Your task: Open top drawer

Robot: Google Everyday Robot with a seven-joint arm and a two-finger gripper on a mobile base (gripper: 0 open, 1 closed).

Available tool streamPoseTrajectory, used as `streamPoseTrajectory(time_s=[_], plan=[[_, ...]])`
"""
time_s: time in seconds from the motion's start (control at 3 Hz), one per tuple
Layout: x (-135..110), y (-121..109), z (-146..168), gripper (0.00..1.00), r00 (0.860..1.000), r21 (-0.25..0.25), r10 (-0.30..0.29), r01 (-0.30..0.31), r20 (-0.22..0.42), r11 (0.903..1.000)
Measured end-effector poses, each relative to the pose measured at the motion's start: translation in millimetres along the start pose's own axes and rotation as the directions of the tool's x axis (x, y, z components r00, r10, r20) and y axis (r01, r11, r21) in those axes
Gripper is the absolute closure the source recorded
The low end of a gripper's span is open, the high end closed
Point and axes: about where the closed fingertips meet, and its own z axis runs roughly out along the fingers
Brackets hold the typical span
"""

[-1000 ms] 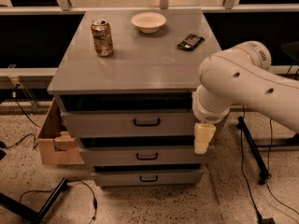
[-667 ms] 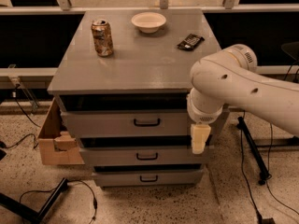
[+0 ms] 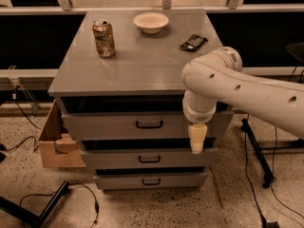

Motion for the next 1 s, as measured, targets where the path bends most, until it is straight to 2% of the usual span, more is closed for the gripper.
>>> streamPoseTrajectory(time_s=[0.33, 0.67, 1.0], plan=[[-4.2, -3.1, 16.2, 0.0, 1.0, -0.022, -0.004, 0.004, 0.011, 0.9998], [-7.2, -3.9, 32.7, 0.16, 1.0, -0.048, 0.011, -0.01, 0.022, 0.9988], [-7.1, -2.5, 38.3, 0.38, 0.999, -0.065, 0.024, -0.022, 0.024, 0.9976]])
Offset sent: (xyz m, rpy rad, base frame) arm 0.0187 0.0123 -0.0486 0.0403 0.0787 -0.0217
